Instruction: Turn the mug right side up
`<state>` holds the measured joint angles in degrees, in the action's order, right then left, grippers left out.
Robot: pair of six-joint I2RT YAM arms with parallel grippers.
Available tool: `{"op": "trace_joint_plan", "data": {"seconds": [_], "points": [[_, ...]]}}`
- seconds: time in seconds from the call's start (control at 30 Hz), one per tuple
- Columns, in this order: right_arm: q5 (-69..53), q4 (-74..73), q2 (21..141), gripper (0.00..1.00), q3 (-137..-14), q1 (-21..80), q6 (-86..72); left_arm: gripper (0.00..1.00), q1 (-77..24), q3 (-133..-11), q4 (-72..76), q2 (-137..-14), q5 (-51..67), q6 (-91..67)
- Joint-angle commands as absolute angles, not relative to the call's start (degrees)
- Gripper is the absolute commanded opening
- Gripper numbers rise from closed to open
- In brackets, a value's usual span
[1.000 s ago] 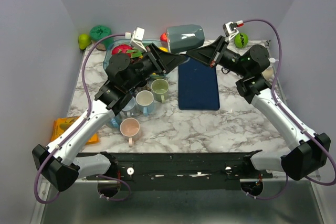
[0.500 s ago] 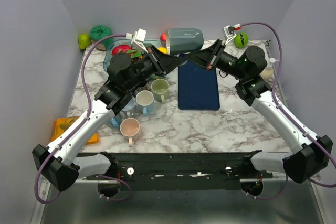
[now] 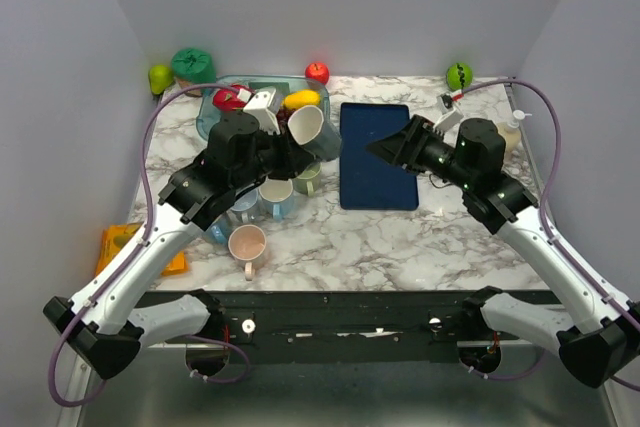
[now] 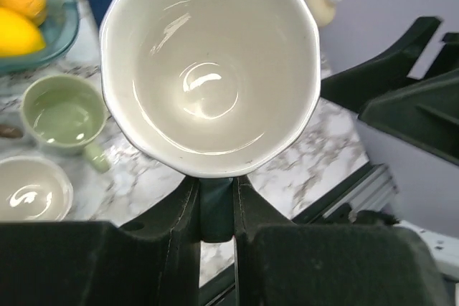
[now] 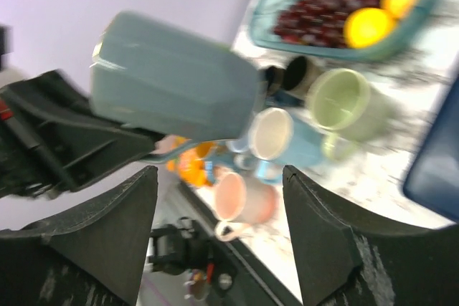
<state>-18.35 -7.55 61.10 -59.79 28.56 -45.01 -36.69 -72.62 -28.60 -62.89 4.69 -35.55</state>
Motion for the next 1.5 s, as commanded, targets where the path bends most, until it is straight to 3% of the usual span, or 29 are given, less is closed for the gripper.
{"op": "trace_joint_plan", "data": {"seconds": [0.0,0.13,0.53,1.17,1.23,1.3,1.37,1.43,1.47], "points": [[-3.1,-19.85,57.22,0.77,-57.39,28.74,-40.61,0.0,-39.19,-71.29,-35.31,-58.28,0.98,-28.74],[4.82,-27.06,57.3,0.77,-57.92,28.74,-40.6,0.0,-43.32,-63.22,-36.39,-54.59,0.44,-27.86],[4.13,-29.71,59.15,0.78,-55.99,28.74,-43.07,0.0,-49.83,-49.06,-35.25,-49.83,-10.45,-32.42],[4.31,-30.94,57.39,0.81,-52.65,28.74,-43.68,0.0,-54.67,-39.2,-29.62,-55.02,-18.81,-36.83],[4.31,-30.94,57.3,0.81,-52.38,28.74,-43.68,0.06,-55.19,-38.5,-30.06,-54.67,-19.07,-37.35],[4.48,-31.02,57.3,0.81,-52.3,28.74,-43.77,0.2,-55.72,-38.06,-30.41,-54.23,-19.51,-37.79],[4.57,-31.11,57.3,0.82,-52.29,28.74,-43.68,0.39,-56.07,-37.53,-30.85,-53.88,-19.77,-38.67],[4.57,-31.29,57.22,0.82,-52.38,28.74,-43.68,0.48,-56.6,-37.09,-31.29,-53.26,-20.04,-39.11],[4.66,-31.38,57.22,0.82,-52.38,28.74,-43.77,0.6,-56.78,-37.0,-31.55,-53.17,-20.21,-39.46]]}}
